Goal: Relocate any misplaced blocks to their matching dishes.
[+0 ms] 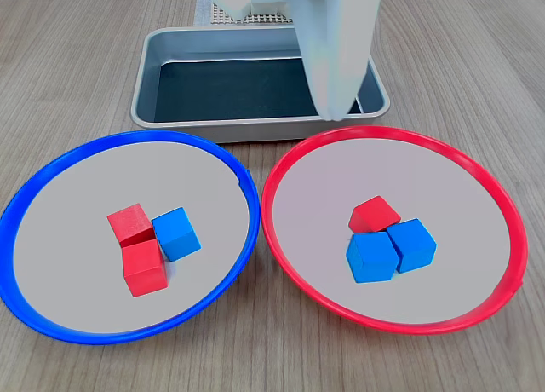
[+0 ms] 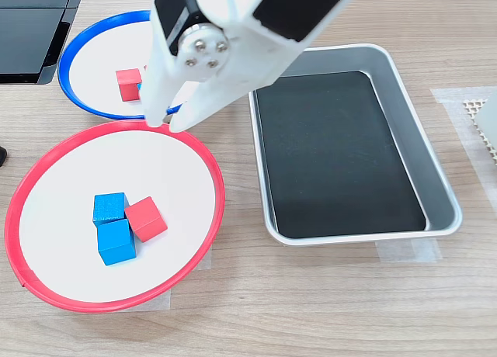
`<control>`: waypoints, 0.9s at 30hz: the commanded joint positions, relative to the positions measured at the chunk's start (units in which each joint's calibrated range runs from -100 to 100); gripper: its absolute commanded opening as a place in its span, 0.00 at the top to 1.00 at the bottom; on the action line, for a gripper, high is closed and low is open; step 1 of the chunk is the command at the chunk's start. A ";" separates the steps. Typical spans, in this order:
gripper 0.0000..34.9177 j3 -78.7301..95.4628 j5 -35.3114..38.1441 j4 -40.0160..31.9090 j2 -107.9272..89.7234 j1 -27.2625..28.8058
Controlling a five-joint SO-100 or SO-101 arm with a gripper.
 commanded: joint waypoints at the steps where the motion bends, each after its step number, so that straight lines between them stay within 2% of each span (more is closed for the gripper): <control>1: 0.82 -8.46 -1.47 0.59 4.39 -2.30; 3: 0.78 -10.55 -2.05 0.75 6.69 -3.80; 5: 0.69 -12.10 -2.88 1.00 8.49 -5.22; 13: 0.56 -18.65 -4.30 2.15 16.16 -9.07; 17: 0.55 -23.02 -4.93 3.31 21.19 -10.20; 27: 0.52 -24.12 -5.13 3.39 25.37 -9.07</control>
